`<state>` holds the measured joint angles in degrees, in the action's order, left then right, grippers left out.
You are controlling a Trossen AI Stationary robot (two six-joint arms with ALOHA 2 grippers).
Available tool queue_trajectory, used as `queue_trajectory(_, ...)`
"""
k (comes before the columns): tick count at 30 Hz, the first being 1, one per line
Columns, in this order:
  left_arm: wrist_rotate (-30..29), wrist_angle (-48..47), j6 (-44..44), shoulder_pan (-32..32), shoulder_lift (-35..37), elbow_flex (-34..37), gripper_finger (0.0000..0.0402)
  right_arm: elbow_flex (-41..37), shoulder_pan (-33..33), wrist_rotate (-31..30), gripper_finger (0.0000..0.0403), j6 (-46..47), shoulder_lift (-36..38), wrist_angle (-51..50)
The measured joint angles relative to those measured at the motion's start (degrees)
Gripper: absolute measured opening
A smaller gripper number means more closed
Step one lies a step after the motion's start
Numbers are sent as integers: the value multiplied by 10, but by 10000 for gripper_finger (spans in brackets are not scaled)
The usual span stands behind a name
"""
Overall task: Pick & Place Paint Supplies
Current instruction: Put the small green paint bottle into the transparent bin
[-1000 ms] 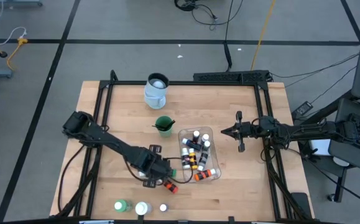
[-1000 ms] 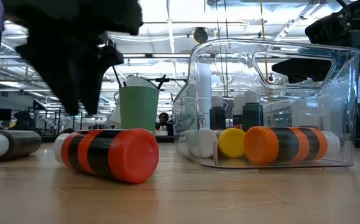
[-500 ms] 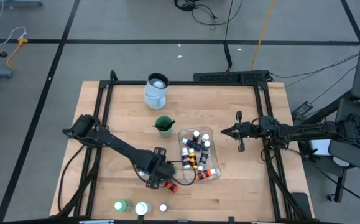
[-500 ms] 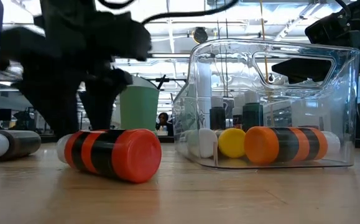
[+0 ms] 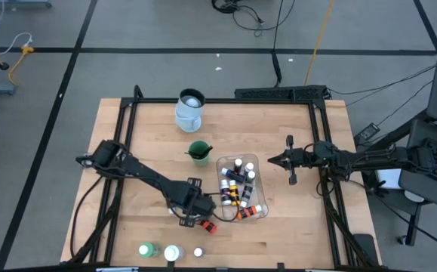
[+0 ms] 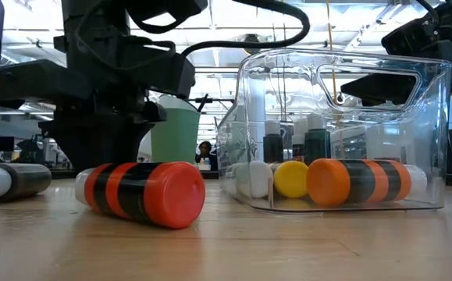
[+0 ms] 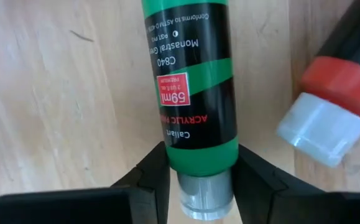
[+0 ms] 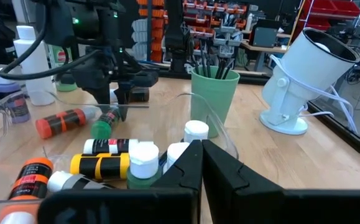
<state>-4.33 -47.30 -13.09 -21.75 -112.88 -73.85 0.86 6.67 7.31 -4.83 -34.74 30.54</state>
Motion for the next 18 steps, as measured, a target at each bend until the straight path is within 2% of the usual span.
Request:
queue_trajectory(4, -13, -32, 3, -1, -2, -11, 122, 0, 0, 0, 4, 0, 0, 0)
queue_trajectory(7, -48, -81, -4, -1, -5, -28, 122, 0, 0, 0, 4, -1, 0, 0)
queue_trajectory(15, -172, -218, -22, -30, -4, -124, 122, 0, 0, 0, 4, -3, 0, 0)
queue_trajectory(18, -243, -269, -22, -52, -4, -170, 122, 0, 0, 2, 4, -3, 0, 0)
